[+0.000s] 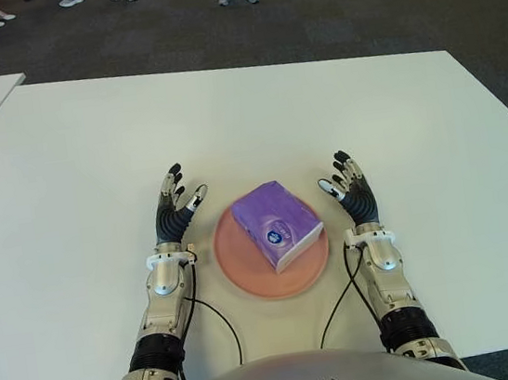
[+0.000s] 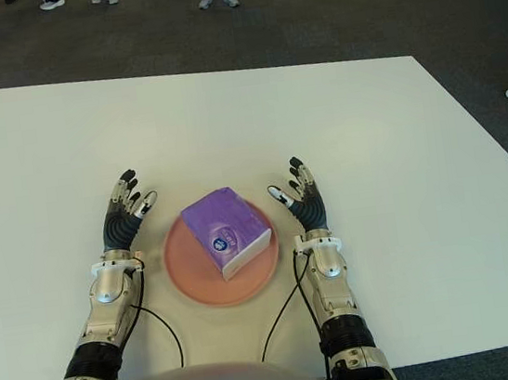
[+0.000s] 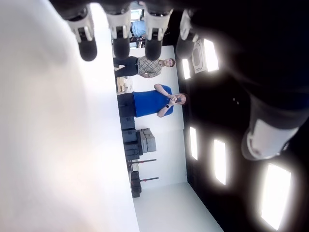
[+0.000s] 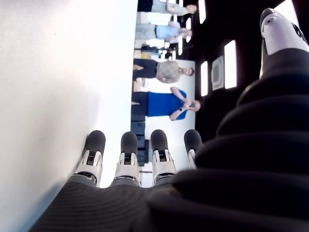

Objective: Put the tissue paper into the plate.

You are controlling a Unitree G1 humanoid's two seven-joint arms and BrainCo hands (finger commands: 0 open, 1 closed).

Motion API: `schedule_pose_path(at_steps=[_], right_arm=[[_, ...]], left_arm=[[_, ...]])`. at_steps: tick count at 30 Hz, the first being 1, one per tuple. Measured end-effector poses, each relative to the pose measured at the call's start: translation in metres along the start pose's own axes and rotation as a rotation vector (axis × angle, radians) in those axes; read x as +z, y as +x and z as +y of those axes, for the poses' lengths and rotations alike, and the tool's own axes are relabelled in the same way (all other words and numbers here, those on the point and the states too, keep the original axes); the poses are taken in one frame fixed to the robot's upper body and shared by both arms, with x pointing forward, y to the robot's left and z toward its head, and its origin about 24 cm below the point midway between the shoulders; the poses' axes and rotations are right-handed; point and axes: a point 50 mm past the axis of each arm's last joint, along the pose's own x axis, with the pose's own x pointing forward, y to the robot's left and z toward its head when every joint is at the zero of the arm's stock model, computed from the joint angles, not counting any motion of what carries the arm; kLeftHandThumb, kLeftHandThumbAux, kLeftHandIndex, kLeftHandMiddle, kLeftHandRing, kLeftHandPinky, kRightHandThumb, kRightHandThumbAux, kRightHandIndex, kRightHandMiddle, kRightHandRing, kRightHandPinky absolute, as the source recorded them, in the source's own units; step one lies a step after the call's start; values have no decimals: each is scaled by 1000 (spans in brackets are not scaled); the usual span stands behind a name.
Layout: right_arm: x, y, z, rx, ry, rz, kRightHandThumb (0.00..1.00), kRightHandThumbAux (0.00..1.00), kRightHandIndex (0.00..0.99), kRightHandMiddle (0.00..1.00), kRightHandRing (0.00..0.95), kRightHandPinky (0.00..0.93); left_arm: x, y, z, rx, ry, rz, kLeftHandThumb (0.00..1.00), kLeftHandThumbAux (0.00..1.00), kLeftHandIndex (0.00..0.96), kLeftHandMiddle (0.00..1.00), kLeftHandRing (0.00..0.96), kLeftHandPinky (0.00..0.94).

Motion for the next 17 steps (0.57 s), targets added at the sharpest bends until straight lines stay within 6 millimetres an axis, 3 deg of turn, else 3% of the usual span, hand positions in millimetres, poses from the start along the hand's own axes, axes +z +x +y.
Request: schedule_pose_path(at_steps=[17], right_arm=[[0, 1, 0, 4, 5, -12, 0, 609, 0, 0, 0, 0]], left_arm=[[0, 1, 0, -1, 1, -3, 0, 563, 0, 0, 0, 0]])
